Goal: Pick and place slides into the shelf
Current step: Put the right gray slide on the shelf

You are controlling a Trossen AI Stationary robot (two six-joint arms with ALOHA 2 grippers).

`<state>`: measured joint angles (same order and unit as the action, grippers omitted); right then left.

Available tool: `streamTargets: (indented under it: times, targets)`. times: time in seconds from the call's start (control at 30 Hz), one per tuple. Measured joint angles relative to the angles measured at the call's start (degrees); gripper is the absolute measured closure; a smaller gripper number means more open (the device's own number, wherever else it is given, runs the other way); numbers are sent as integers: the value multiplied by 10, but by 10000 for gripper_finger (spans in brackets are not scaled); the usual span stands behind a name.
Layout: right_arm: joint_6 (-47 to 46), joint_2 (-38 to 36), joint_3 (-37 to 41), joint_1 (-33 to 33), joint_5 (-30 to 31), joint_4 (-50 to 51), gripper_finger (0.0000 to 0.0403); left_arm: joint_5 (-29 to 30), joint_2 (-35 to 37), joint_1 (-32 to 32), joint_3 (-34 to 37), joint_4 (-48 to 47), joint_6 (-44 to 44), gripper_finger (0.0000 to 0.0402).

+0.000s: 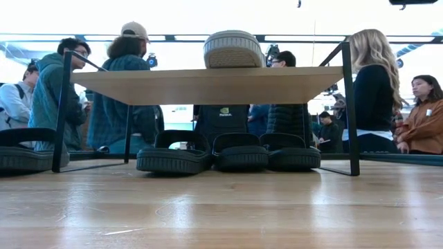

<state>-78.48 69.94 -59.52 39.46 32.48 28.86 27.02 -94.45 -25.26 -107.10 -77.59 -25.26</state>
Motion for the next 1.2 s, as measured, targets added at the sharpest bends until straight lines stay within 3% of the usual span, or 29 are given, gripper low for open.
streamTargets:
  times: [0.17,0.43,0.73,1.2]
  targets:
    - [11,29,41,-22,-12,-120,365,47,48,-59,39,2,-59,392]
    - [16,101,46,-60,-63,-216,386,120,93,-131,97,6,-125,401]
    - [68,190,-30,-110,-72,-214,394,124,94,-150,115,6,-149,401]
    - [111,286,-165,-140,-49,-45,394,123,95,-177,119,5,-149,402]
